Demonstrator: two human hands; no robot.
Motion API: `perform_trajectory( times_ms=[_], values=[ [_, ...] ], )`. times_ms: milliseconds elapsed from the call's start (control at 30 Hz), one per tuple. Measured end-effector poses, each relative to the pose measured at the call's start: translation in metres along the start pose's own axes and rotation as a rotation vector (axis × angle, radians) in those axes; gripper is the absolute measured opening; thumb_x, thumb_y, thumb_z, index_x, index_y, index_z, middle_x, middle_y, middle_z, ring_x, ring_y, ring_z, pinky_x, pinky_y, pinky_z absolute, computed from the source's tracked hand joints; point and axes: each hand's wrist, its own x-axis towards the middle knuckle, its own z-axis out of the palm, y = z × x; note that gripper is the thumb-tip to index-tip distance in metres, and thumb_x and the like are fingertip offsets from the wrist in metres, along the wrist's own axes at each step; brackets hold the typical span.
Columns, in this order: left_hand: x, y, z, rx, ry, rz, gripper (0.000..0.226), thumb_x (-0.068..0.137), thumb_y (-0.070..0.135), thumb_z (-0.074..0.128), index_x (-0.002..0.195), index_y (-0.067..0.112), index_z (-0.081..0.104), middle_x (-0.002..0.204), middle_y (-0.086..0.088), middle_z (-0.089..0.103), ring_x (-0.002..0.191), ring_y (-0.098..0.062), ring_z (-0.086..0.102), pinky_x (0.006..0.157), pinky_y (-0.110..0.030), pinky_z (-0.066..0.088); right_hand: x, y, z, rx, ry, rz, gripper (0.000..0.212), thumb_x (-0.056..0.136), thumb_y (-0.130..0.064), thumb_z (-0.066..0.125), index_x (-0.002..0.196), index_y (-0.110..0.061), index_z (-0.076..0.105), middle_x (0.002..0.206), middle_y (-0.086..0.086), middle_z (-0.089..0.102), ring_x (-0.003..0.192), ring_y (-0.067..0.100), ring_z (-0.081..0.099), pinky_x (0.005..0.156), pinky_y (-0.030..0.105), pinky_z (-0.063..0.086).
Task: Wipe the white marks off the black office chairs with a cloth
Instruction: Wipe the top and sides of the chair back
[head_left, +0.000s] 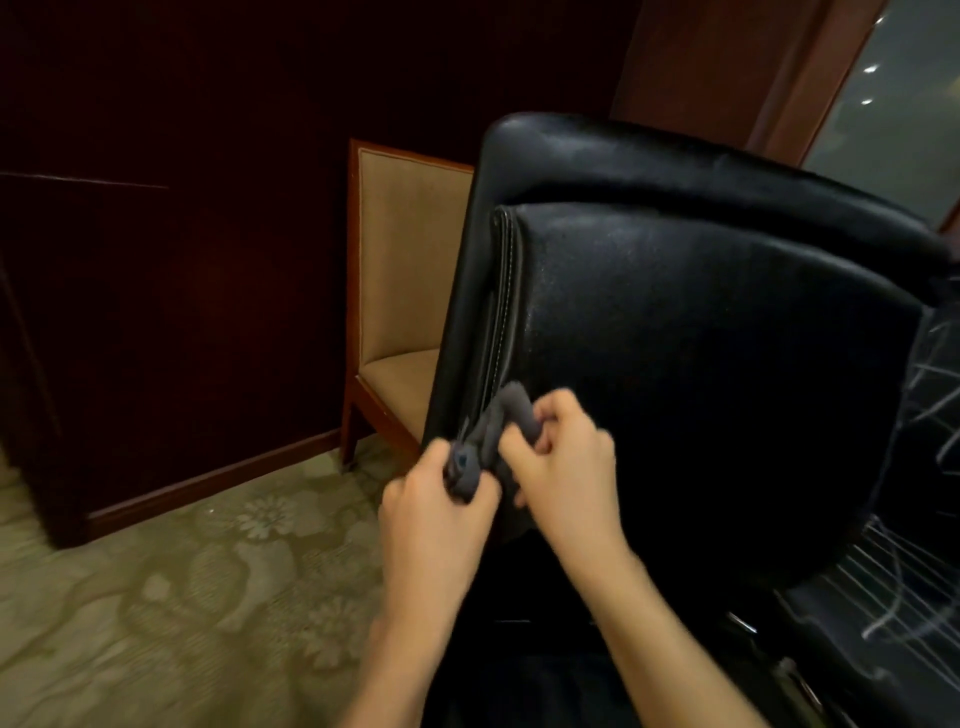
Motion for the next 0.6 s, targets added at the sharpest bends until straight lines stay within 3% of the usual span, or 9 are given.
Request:
perform_trajectory(
  times_ms=[100, 167, 300, 400, 500, 600],
  values=[
    [-0.034, -0.021, 0.003, 0.023, 0.010, -0.056, 0.018, 0.080, 0.024, 0.070, 0.073, 0.022, 0.053, 0.061, 0.007, 0.059, 0.062, -0.009, 0.060, 0.058, -0.032, 0.047, -0.034, 0.015, 0.006, 0.010, -0.091, 0.052, 0.016, 0.082, -0.035, 0.065, 0.082, -0.033, 0.049, 0.062, -0.001, 0.061, 0.053, 0.012, 0.063, 0.057, 0.045, 0.056],
    [-0.043, -0.026, 0.004, 0.021, 0.016, -0.071, 0.022, 0.081, 0.019, 0.073, 0.072, 0.023, 0.053, 0.058, 0.008, 0.057, 0.059, -0.008, 0.058, 0.053, -0.028, 0.045, -0.040, 0.017, 0.005, 0.001, -0.128, 0.057, 0.017, 0.083, -0.033, 0.067, 0.083, -0.033, 0.050, 0.063, -0.002, 0.062, 0.052, 0.009, 0.063, 0.057, 0.045, 0.057],
    [-0.031, -0.011, 0.003, -0.062, 0.120, 0.014, 0.022, 0.082, 0.019, 0.071, 0.071, 0.019, 0.052, 0.057, 0.007, 0.055, 0.056, -0.011, 0.056, 0.054, -0.030, 0.041, -0.023, 0.002, -0.009, 0.004, -0.021, -0.052, 0.022, 0.070, -0.047, 0.060, 0.080, -0.028, 0.052, 0.057, -0.004, 0.059, 0.050, 0.015, 0.063, 0.054, 0.046, 0.054],
    [-0.001, 0.020, -0.005, -0.147, 0.171, 0.099, 0.027, 0.086, 0.021, 0.069, 0.069, 0.015, 0.048, 0.054, 0.007, 0.049, 0.053, -0.010, 0.050, 0.053, -0.022, 0.031, 0.004, -0.026, -0.025, 0.046, 0.101, -0.125, 0.018, 0.082, -0.027, 0.070, 0.077, -0.023, 0.053, 0.057, -0.001, 0.057, 0.046, 0.011, 0.062, 0.050, 0.033, 0.050],
    [0.019, 0.033, -0.012, -0.117, 0.120, 0.131, 0.032, 0.083, 0.018, 0.068, 0.064, 0.017, 0.042, 0.051, 0.004, 0.045, 0.050, -0.013, 0.045, 0.054, -0.030, 0.032, 0.015, -0.041, -0.027, 0.017, 0.082, -0.141, 0.014, 0.087, -0.020, 0.068, 0.083, -0.019, 0.055, 0.060, 0.000, 0.060, 0.044, 0.007, 0.062, 0.050, 0.024, 0.047],
    [-0.002, 0.007, -0.012, -0.169, 0.050, 0.077, 0.024, 0.081, 0.021, 0.067, 0.069, 0.015, 0.048, 0.056, 0.004, 0.051, 0.057, -0.020, 0.053, 0.057, -0.035, 0.041, -0.014, -0.021, -0.010, 0.008, 0.077, -0.115, 0.014, 0.081, -0.029, 0.066, 0.084, -0.025, 0.053, 0.059, -0.004, 0.059, 0.049, 0.010, 0.063, 0.052, 0.034, 0.053]
  ],
)
